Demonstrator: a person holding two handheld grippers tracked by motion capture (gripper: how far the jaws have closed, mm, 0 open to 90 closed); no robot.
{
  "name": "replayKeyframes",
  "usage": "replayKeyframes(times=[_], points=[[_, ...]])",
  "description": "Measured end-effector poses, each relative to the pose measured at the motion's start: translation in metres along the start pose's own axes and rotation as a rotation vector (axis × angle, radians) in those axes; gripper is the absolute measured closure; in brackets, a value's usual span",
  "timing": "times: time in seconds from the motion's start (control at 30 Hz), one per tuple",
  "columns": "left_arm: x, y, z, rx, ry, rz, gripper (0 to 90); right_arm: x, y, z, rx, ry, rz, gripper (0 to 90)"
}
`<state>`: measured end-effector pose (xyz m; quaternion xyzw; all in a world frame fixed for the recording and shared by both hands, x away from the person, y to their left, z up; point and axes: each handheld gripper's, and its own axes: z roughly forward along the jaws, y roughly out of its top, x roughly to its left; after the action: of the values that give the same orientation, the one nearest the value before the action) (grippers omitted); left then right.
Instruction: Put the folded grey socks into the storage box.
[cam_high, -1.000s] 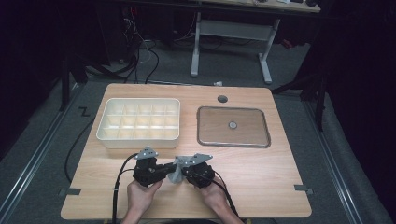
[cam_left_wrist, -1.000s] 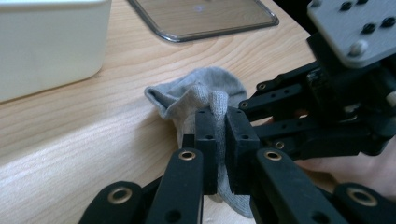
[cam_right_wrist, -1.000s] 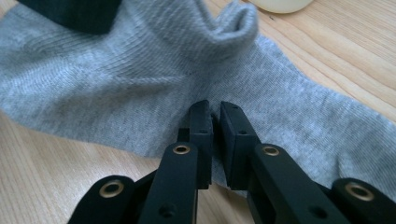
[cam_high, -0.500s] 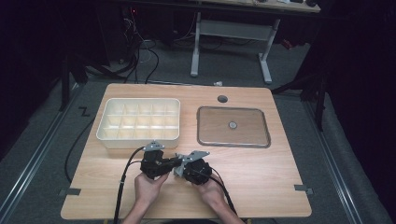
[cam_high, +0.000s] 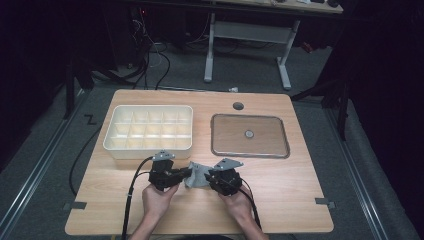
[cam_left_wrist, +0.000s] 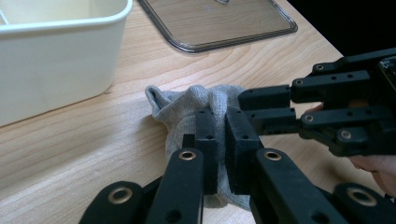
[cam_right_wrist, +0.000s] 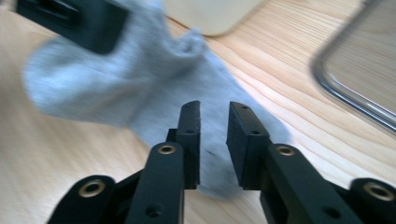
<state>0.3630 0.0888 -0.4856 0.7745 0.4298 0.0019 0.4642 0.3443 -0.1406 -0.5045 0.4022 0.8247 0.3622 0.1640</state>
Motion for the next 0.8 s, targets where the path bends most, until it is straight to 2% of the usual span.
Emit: replayKeyframes(times=[0.1, 0.17, 0.3, 0.33, 0.47, 0.6, 0.8], points=[[0.0, 0.0, 0.0, 0.001, 0.001, -0.002, 85.0, -0.007, -0.007, -0.006, -0.011, -0.034, 0.043, 68.3], [-0.001, 0.0, 0.001, 0.003, 0.001, -0.004, 85.0, -0.008, -0.008, -0.006, -0.011, -0.04, 0.045, 67.1], [-0.002, 0.001, 0.001, 0.0, -0.001, -0.009, 84.9, -0.008, -0.012, -0.001, 0.021, -0.052, 0.058, 66.1], [-0.002, 0.001, 0.001, 0.0, -0.002, -0.007, 84.9, -0.007, -0.013, 0.005, 0.043, -0.055, 0.049, 66.3], [-0.004, 0.003, 0.003, 0.005, -0.009, 0.0, 85.0, -0.004, -0.012, 0.011, 0.065, -0.055, 0.026, 66.8], [-0.004, 0.004, 0.006, 0.002, -0.037, -0.018, 84.9, -0.003, -0.011, 0.014, 0.063, -0.056, -0.008, 67.0], [-0.005, 0.006, 0.013, 0.005, -0.058, -0.024, 84.8, -0.005, -0.012, 0.015, 0.06, -0.042, -0.018, 67.4]])
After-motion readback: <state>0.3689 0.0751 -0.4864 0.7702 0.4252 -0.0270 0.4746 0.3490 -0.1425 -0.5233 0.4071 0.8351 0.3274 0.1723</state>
